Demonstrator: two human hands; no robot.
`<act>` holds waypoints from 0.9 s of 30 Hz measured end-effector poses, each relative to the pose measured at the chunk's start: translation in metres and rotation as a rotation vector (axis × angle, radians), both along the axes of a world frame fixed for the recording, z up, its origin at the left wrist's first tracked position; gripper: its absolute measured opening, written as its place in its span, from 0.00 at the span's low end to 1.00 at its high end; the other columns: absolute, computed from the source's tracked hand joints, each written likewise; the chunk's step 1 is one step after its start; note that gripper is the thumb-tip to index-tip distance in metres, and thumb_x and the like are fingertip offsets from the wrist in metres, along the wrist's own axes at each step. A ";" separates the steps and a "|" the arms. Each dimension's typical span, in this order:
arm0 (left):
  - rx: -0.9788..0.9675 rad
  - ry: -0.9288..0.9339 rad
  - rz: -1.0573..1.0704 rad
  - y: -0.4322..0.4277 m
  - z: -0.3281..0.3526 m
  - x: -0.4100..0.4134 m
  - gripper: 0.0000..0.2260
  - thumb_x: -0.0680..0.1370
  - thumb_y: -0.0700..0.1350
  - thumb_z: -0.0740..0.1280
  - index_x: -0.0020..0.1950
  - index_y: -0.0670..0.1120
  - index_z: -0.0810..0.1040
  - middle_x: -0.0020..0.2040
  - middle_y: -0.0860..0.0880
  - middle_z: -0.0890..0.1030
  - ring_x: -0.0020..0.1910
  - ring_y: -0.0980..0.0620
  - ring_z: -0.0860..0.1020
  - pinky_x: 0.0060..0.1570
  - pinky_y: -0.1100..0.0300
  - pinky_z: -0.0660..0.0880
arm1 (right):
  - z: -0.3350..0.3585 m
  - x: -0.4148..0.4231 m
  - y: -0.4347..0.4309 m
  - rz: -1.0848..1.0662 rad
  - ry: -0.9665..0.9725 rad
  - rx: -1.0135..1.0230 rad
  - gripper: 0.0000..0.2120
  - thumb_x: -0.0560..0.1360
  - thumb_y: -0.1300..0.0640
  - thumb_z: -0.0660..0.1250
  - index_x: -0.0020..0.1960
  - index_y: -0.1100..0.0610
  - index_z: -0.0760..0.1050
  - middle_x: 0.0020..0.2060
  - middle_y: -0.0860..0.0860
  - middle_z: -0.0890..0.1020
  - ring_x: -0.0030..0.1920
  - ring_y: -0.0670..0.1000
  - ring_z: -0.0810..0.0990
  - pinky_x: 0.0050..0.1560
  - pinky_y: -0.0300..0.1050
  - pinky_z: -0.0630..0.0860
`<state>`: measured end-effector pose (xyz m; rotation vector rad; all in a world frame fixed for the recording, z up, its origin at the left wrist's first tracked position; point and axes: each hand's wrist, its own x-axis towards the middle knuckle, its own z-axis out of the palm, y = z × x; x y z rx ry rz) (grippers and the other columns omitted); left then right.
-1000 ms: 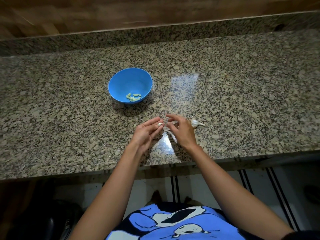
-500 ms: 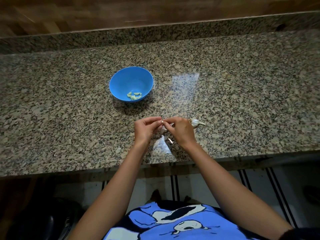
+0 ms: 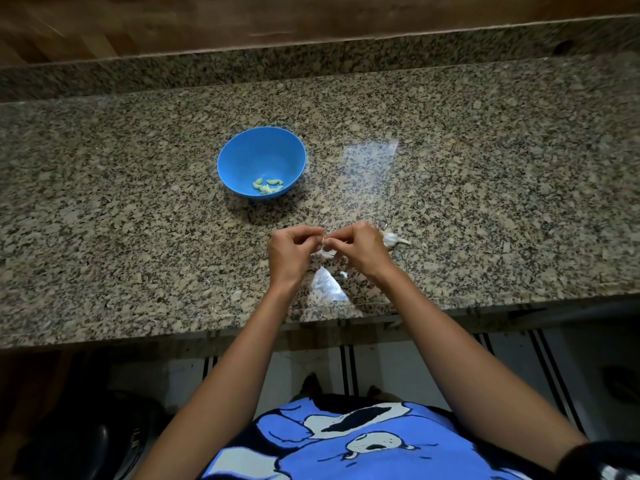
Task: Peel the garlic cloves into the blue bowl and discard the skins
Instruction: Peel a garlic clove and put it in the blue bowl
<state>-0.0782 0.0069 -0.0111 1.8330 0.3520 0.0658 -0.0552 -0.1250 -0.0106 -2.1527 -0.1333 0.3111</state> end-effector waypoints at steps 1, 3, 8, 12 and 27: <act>-0.006 0.003 -0.003 0.000 0.000 0.001 0.06 0.72 0.34 0.72 0.49 0.39 0.83 0.42 0.46 0.84 0.40 0.53 0.83 0.42 0.62 0.80 | -0.001 0.000 0.000 0.007 -0.004 0.001 0.08 0.73 0.57 0.70 0.49 0.59 0.82 0.42 0.53 0.85 0.38 0.45 0.82 0.42 0.41 0.81; -0.014 0.017 -0.021 0.000 0.001 0.001 0.07 0.72 0.33 0.72 0.49 0.38 0.83 0.42 0.46 0.84 0.40 0.54 0.83 0.42 0.63 0.80 | -0.002 -0.001 0.001 0.007 -0.028 -0.011 0.08 0.73 0.56 0.70 0.49 0.59 0.82 0.42 0.53 0.85 0.39 0.46 0.82 0.43 0.44 0.81; -0.141 0.069 -0.047 0.005 0.001 0.001 0.09 0.70 0.32 0.72 0.51 0.37 0.82 0.45 0.45 0.84 0.42 0.53 0.83 0.45 0.62 0.80 | -0.002 -0.003 0.001 -0.022 -0.032 0.024 0.07 0.73 0.58 0.70 0.47 0.60 0.83 0.37 0.54 0.85 0.30 0.47 0.80 0.32 0.41 0.80; -0.101 0.039 -0.048 0.005 -0.003 0.001 0.09 0.70 0.32 0.72 0.49 0.37 0.82 0.45 0.45 0.84 0.44 0.51 0.83 0.46 0.60 0.80 | -0.003 -0.006 0.003 -0.063 0.008 0.100 0.06 0.73 0.61 0.69 0.47 0.62 0.83 0.33 0.51 0.83 0.25 0.39 0.76 0.25 0.30 0.72; -0.310 0.070 0.012 -0.001 -0.007 -0.002 0.09 0.71 0.31 0.70 0.50 0.37 0.82 0.45 0.45 0.84 0.43 0.52 0.83 0.44 0.63 0.80 | -0.008 -0.009 0.002 -0.175 0.029 0.233 0.04 0.73 0.61 0.70 0.46 0.61 0.82 0.33 0.52 0.83 0.30 0.49 0.82 0.30 0.40 0.78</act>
